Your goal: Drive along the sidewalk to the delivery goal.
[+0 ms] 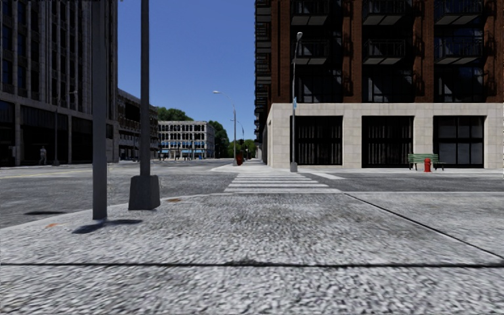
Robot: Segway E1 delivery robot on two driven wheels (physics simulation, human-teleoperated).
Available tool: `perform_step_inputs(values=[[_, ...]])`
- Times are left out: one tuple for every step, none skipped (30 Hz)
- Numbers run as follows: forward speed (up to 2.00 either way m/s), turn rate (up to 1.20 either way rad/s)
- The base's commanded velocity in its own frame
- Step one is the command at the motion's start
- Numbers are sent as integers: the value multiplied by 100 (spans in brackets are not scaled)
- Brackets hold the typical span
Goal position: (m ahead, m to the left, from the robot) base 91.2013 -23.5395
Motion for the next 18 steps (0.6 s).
perform_step_inputs(values=[[200, -30], [200, -30], [200, -27], [200, -23], [200, -3], [200, -3], [200, 0], [200, 0], [200, 0], [200, 0], [200, 0], [200, 0], [200, 0], [200, 0], [200, 0], [200, 0], [200, 0], [200, 0]])
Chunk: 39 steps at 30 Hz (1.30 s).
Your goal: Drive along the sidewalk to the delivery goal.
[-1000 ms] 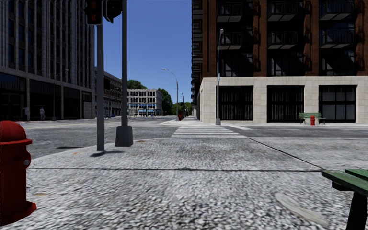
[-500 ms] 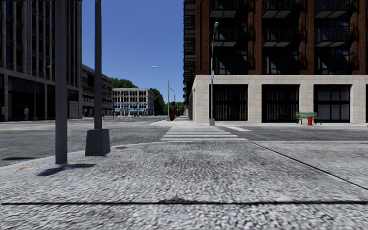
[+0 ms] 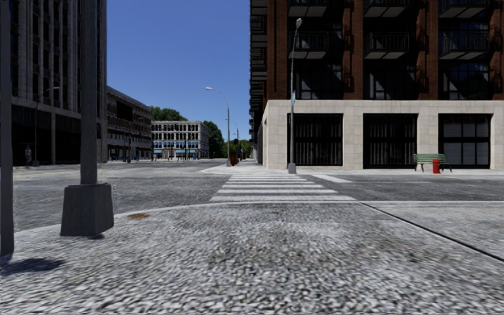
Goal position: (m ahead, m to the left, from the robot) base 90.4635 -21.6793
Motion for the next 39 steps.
perform_step_inputs(values=[[200, 0], [200, 0], [200, 0], [200, 0], [200, 0], [200, 0], [200, 0], [200, 0], [200, 0], [200, 0], [200, 0], [200, 0], [200, 0], [200, 0], [200, 0], [200, 0], [200, 0], [200, 0], [200, 0], [200, 0], [200, 0], [200, 0], [200, 0], [200, 0], [200, 0], [200, 0], [200, 0], [200, 0], [200, 0], [200, 0], [200, 0], [200, 0], [200, 0], [200, 0], [200, 0], [200, 0], [200, 0], [200, 0], [200, 0]])
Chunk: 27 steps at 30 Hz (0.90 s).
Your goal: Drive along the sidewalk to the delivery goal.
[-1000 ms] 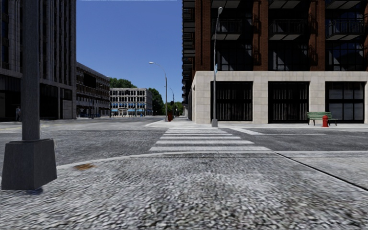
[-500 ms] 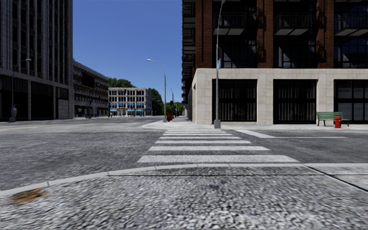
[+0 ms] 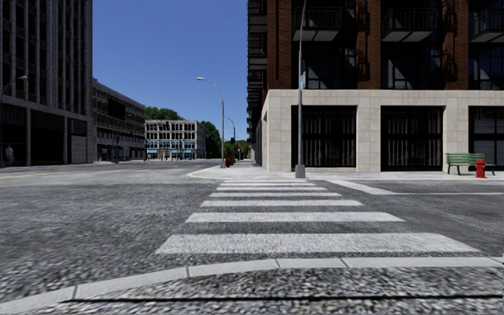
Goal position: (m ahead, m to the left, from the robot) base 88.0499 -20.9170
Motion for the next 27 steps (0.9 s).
perform_step_inputs(values=[[200, 0], [200, 0], [200, 0], [200, 0], [200, 0], [200, 0], [200, 0], [200, 0], [200, 0], [200, 0], [200, 0], [200, 0], [200, 0], [200, 0], [200, 0], [200, 0], [196, 0], [189, 0], [189, 0], [186, 0], [186, 0], [185, 0], [185, 0], [185, 0], [185, 0], [185, 0], [185, 0]])
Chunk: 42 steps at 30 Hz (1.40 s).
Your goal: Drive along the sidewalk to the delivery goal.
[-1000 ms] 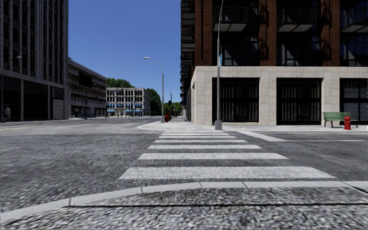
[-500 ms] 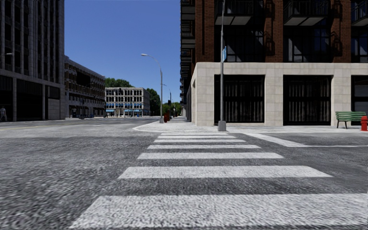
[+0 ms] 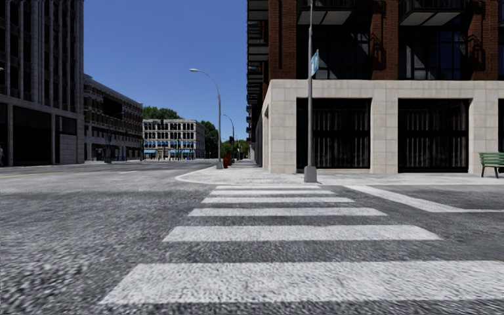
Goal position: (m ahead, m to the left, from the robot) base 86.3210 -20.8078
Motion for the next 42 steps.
perform_step_inputs(values=[[185, 0], [185, 0], [185, 0], [185, 0], [185, 0], [185, 0], [185, 0], [185, 0], [185, 0], [185, 0], [185, 0], [185, 0], [185, 0], [185, 0], [185, 0], [185, 0], [185, 0], [185, 0], [185, 0], [185, 0], [185, 0], [185, 0], [185, 0], [185, 0], [185, 0], [185, 0], [185, 0], [185, 0], [185, 0], [185, 0], [185, 0], [200, 0], [200, 0], [200, 0], [200, 0], [200, 0], [200, 0], [200, 0], [200, 0], [200, 0], [200, 0], [200, 0]])
